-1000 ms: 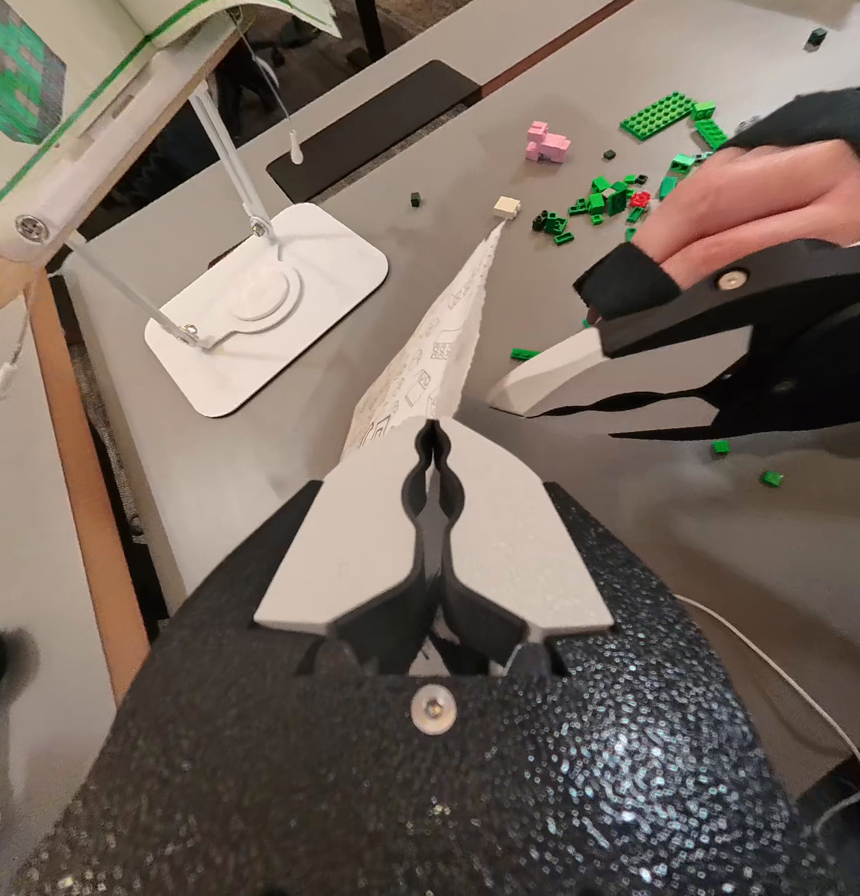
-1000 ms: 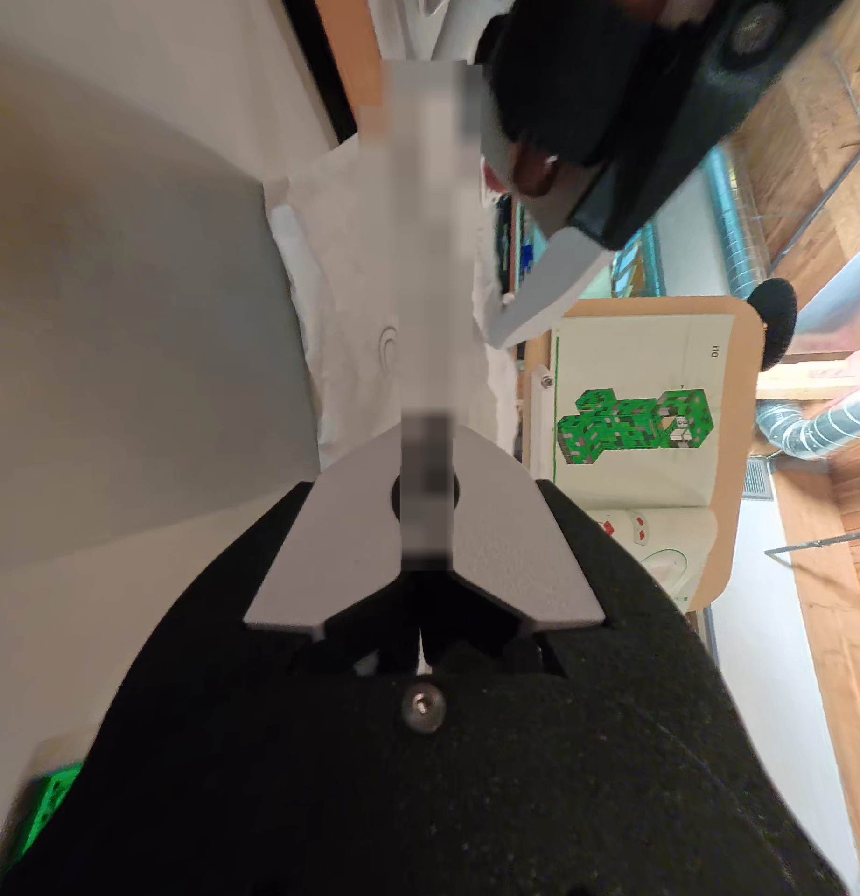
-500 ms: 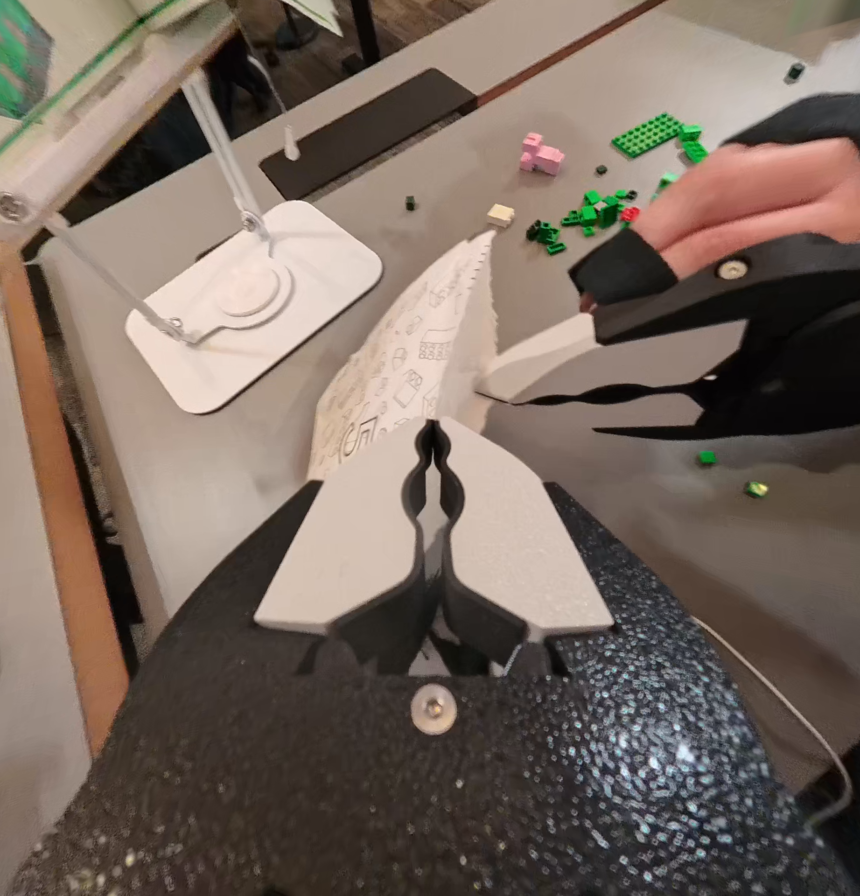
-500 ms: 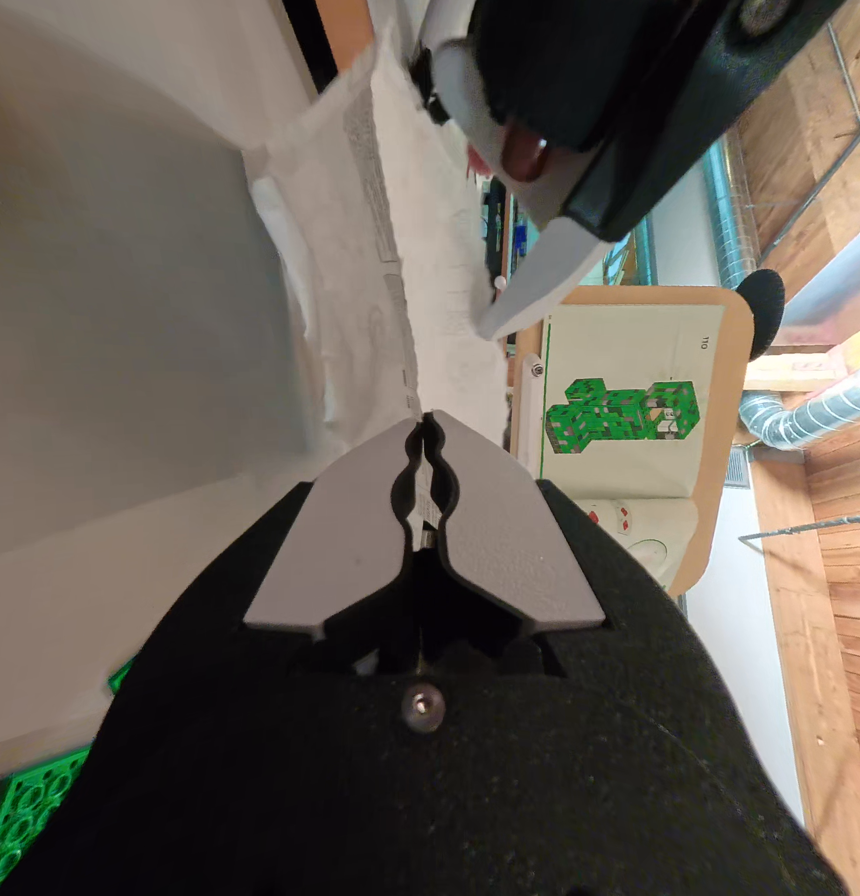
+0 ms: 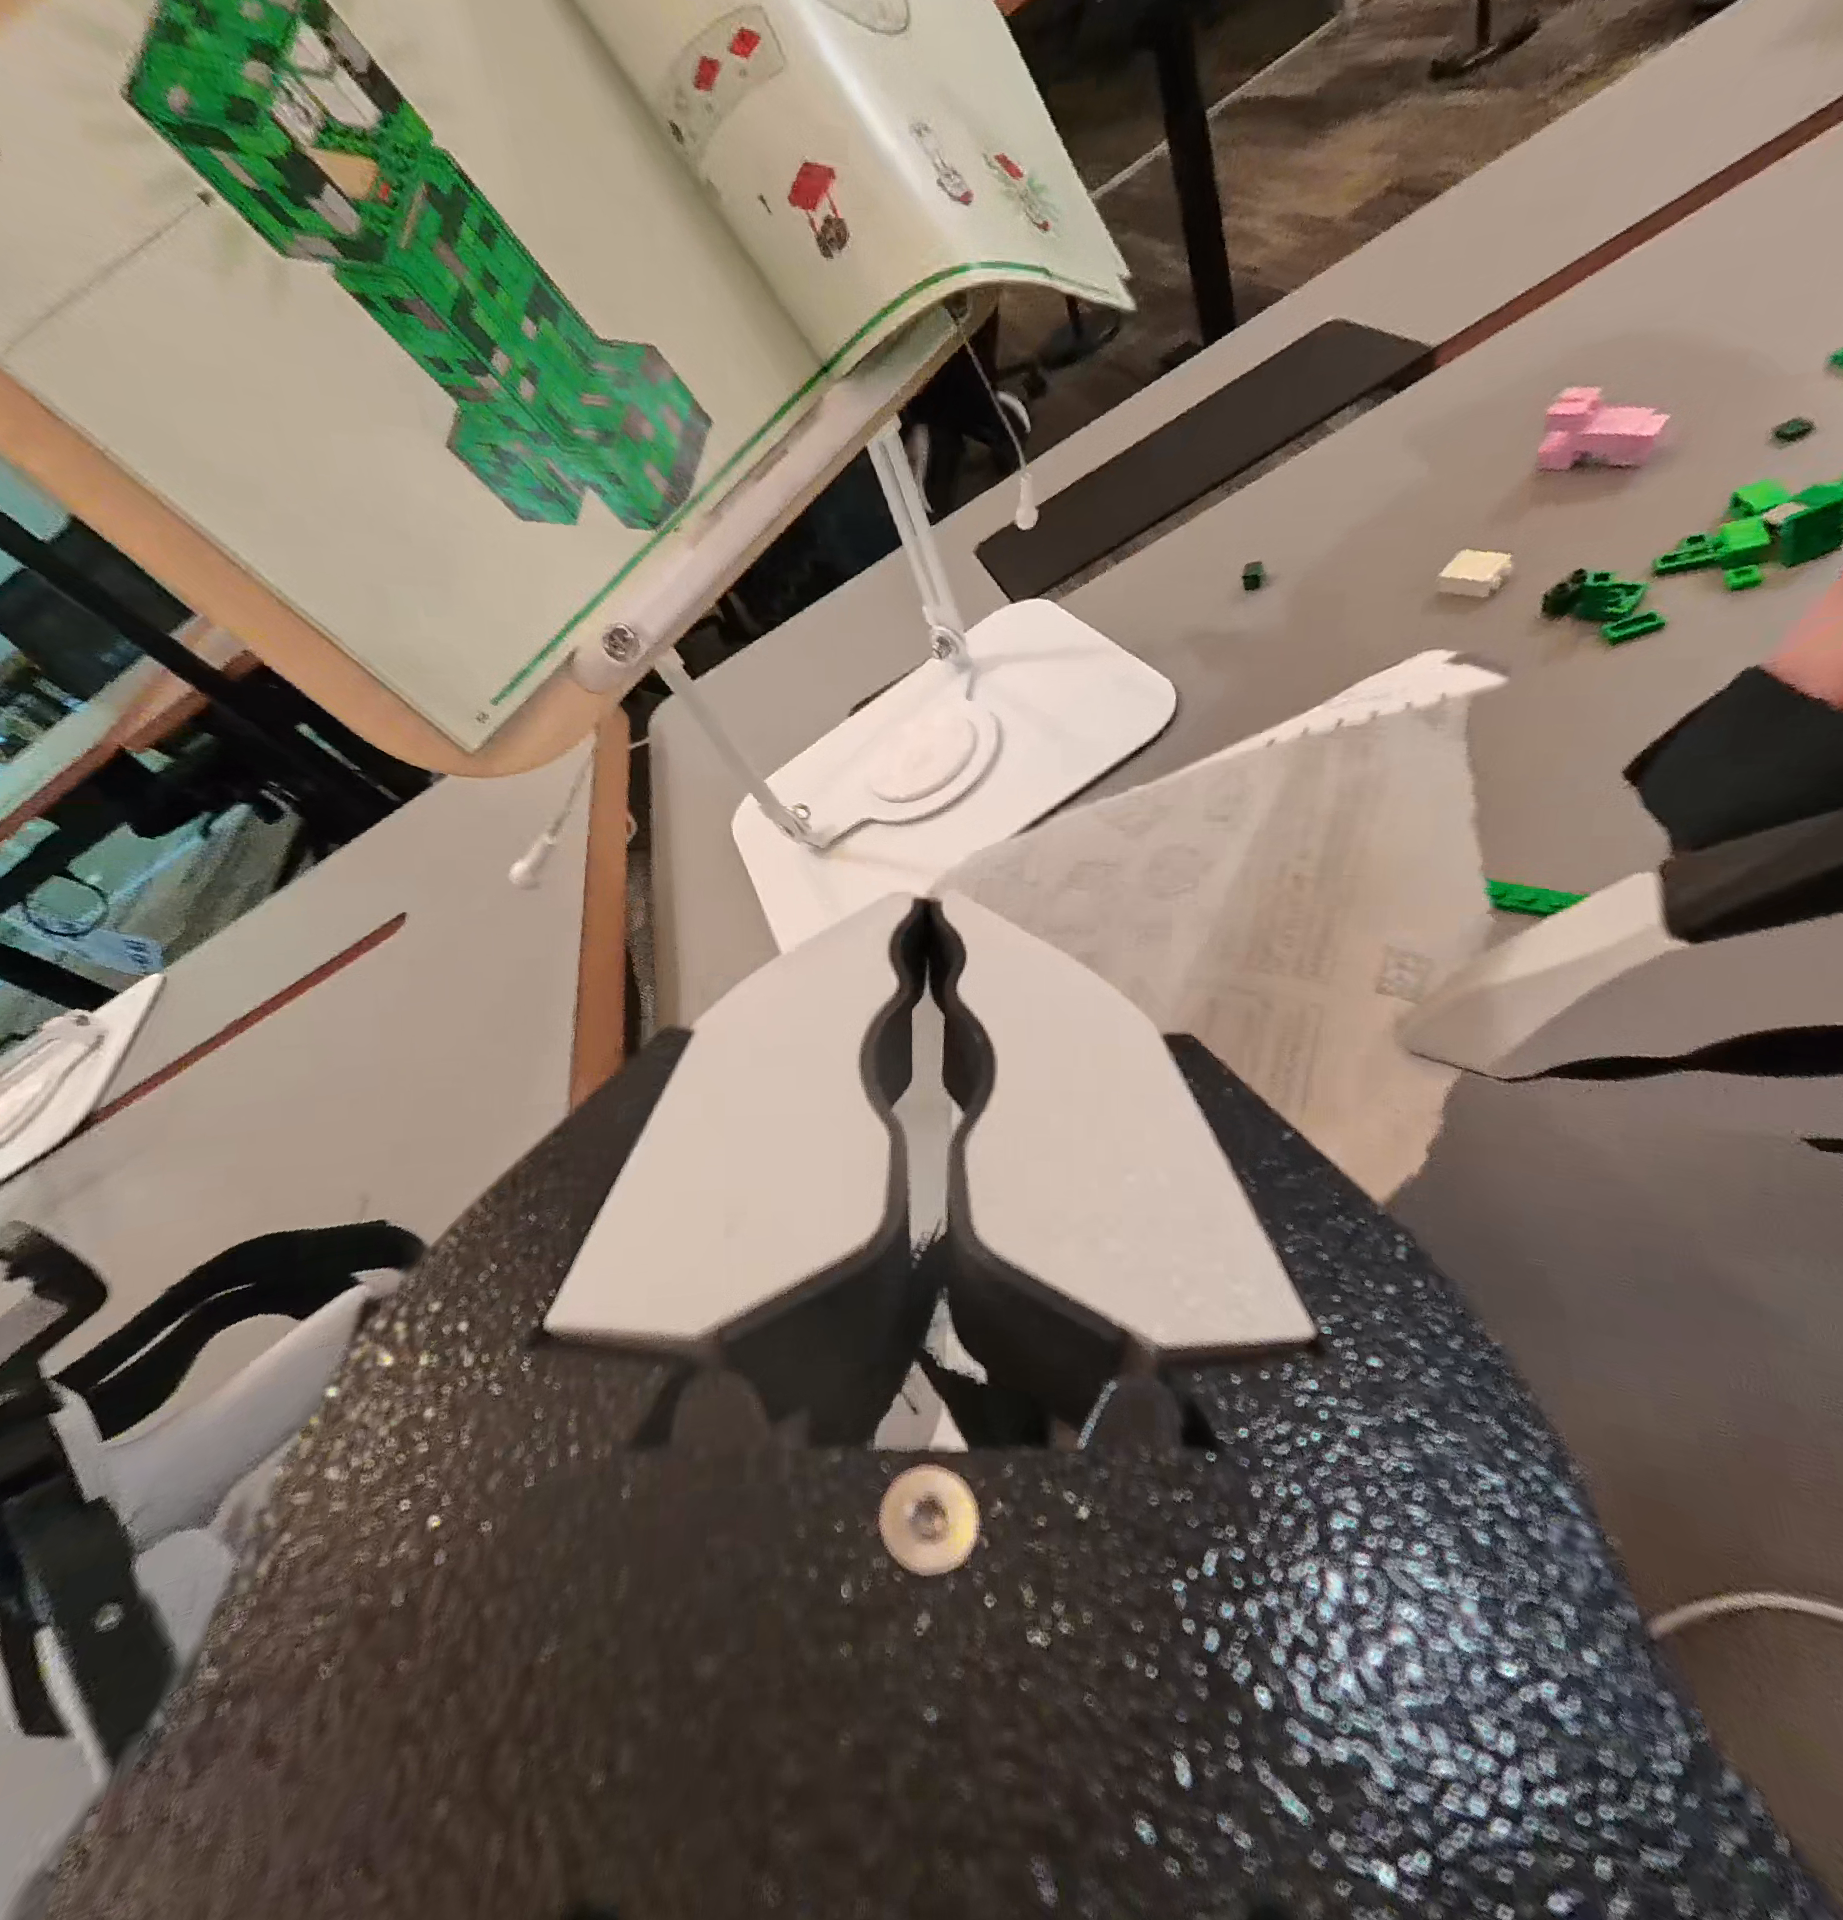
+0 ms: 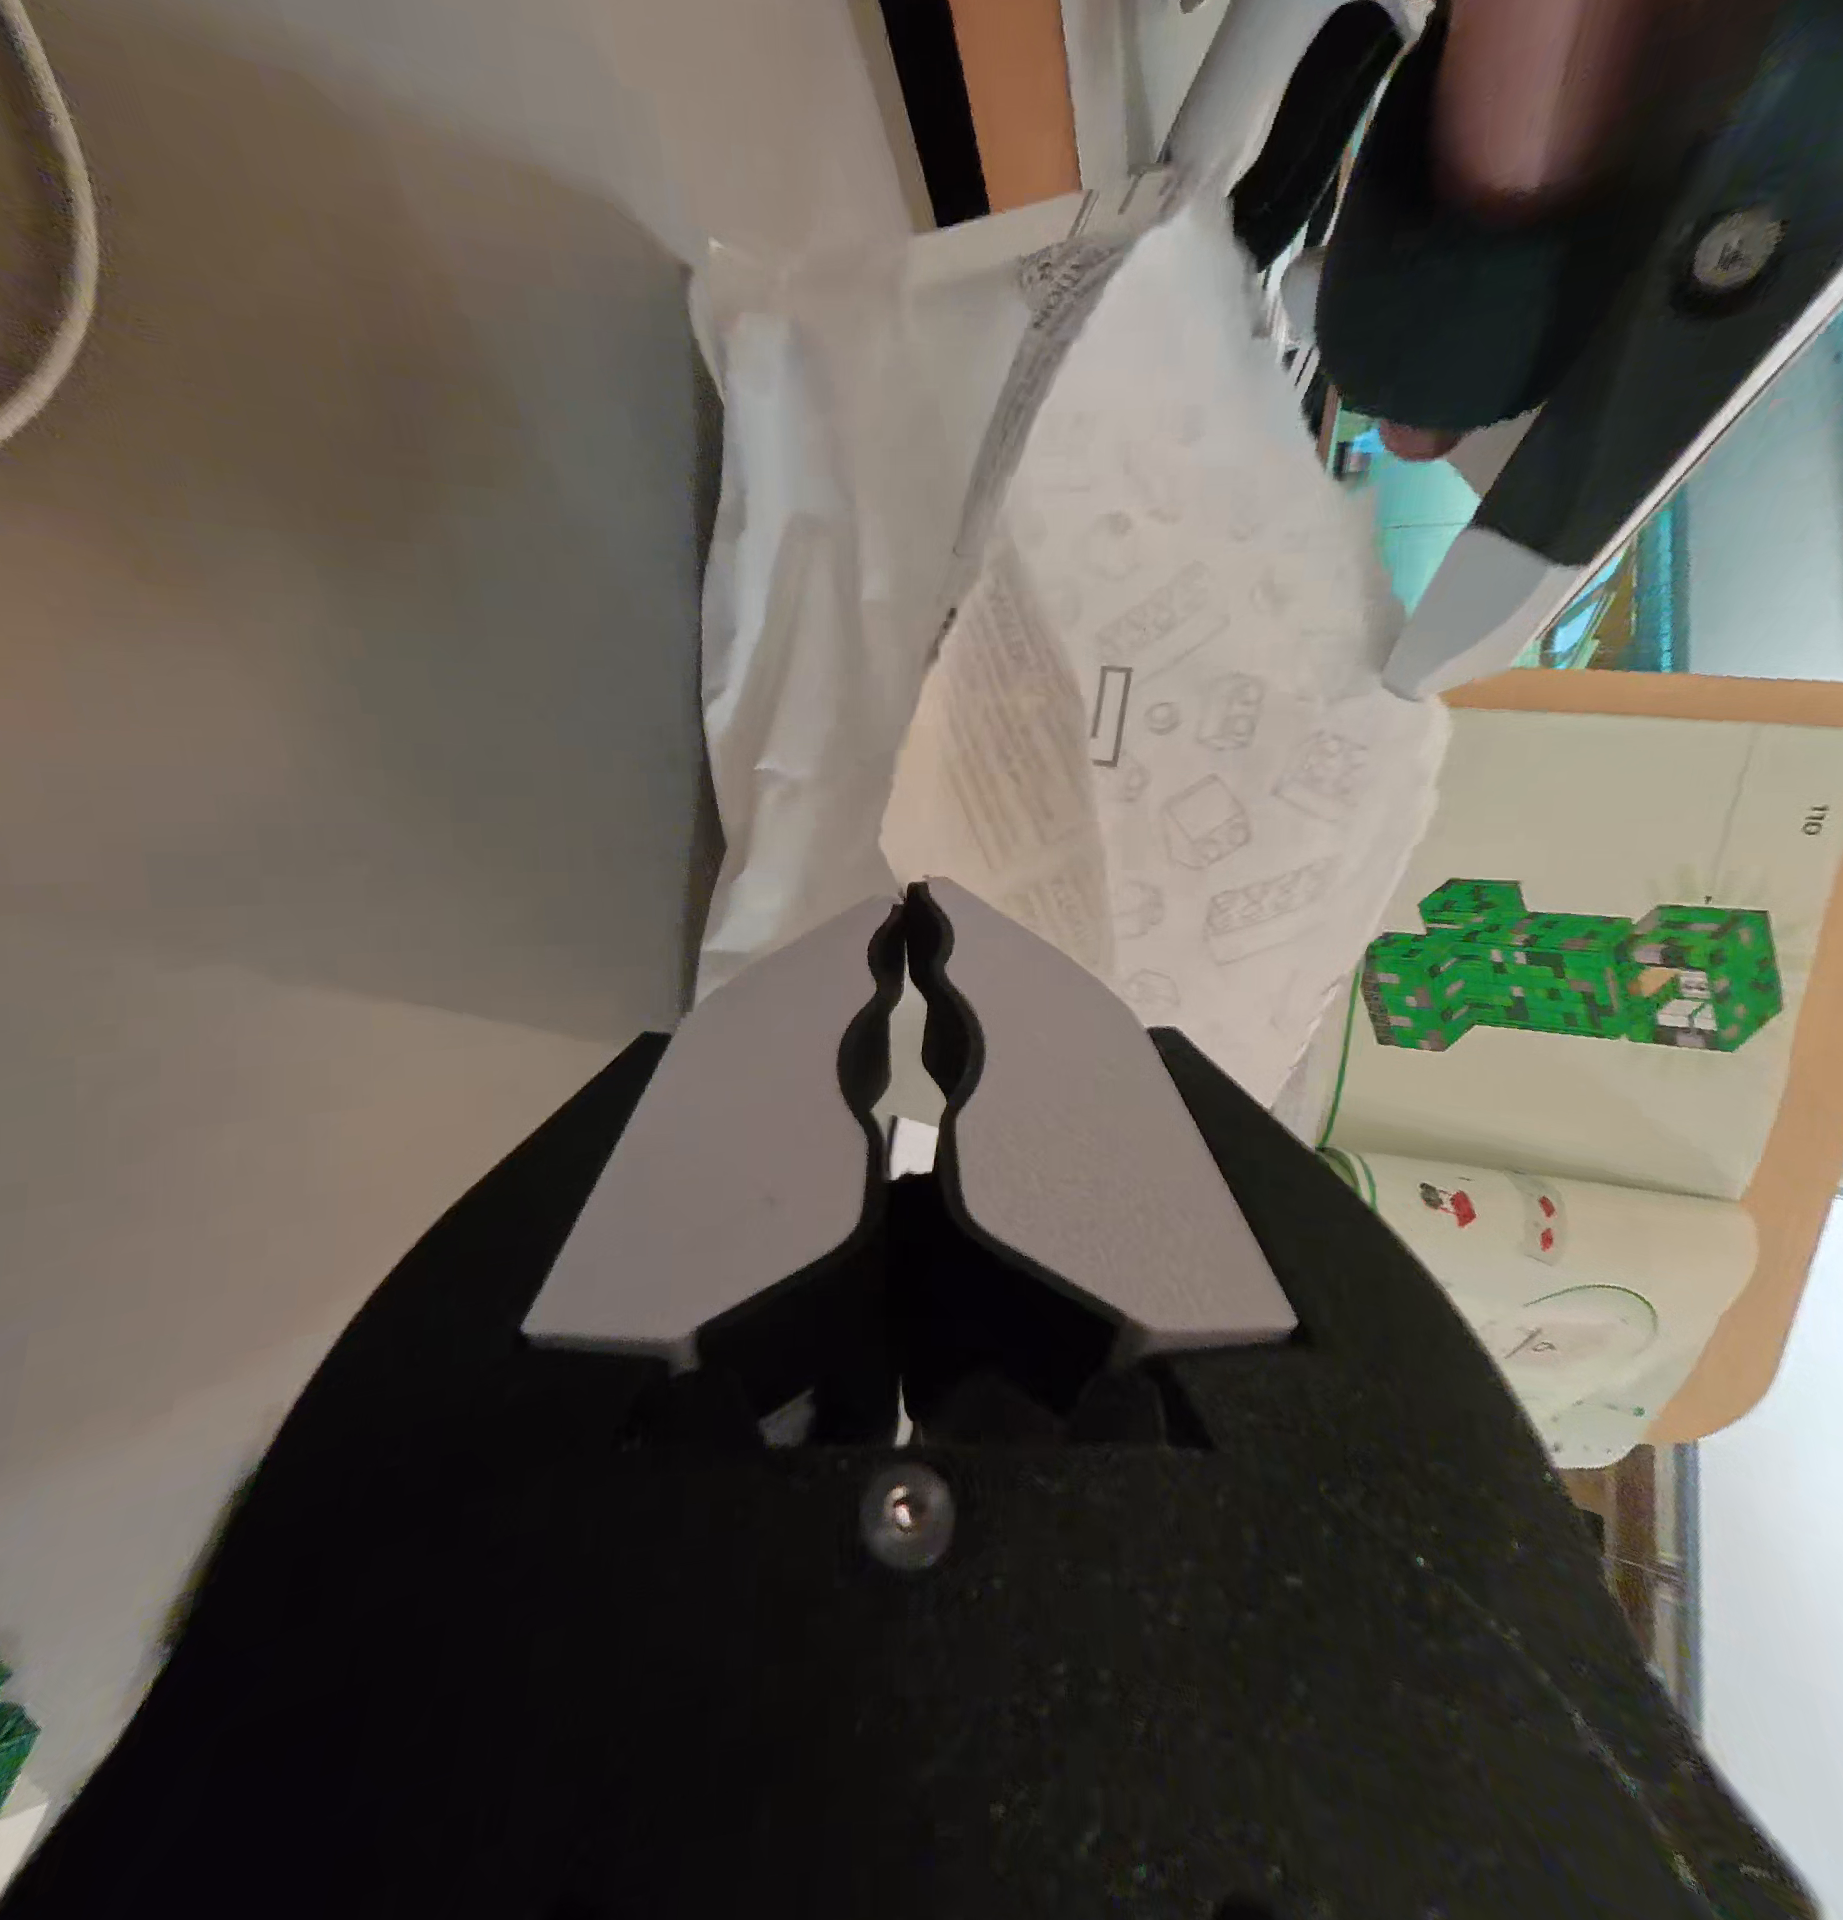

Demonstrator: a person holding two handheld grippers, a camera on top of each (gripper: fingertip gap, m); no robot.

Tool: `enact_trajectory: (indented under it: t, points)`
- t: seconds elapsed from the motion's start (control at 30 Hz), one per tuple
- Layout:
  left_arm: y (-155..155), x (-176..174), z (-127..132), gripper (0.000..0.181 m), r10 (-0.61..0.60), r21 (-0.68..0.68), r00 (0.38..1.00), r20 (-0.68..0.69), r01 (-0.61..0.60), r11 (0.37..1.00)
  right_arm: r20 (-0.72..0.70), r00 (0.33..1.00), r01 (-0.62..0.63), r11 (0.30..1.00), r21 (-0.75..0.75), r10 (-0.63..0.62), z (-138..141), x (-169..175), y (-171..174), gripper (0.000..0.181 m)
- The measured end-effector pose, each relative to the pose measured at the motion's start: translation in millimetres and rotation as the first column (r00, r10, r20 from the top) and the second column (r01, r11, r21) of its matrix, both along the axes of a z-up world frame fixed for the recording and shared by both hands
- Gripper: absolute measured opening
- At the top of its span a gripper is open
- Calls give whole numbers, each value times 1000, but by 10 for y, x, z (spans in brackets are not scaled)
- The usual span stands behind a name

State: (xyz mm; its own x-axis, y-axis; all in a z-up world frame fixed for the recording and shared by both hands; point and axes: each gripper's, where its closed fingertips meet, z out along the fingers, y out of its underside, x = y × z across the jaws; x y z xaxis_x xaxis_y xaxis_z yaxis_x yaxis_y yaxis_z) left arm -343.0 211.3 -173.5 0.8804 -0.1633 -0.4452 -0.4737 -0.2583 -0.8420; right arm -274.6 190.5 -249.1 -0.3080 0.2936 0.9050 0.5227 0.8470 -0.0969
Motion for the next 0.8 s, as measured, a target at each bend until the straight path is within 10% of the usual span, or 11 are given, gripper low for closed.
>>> enact_trajectory:
  t: [0.23, 0.43, 0.8]
  points:
    - [-185, 182, -3, 2, -125, -65, 992, 2, 125, 990, -64, 996, 54, 998, -40, -56, 54, 102, 35, 0]
    - [-360, 328, -335, 46, -156, -274, 984, -84, 128, 953, -61, 997, 50, 996, -76, -55, 8, 204, -126, 0]
    - [-388, 397, -794, 0, -101, -463, 994, -31, 76, 883, -79, 988, 114, 966, -232, -136, -93, 245, -202, 14]
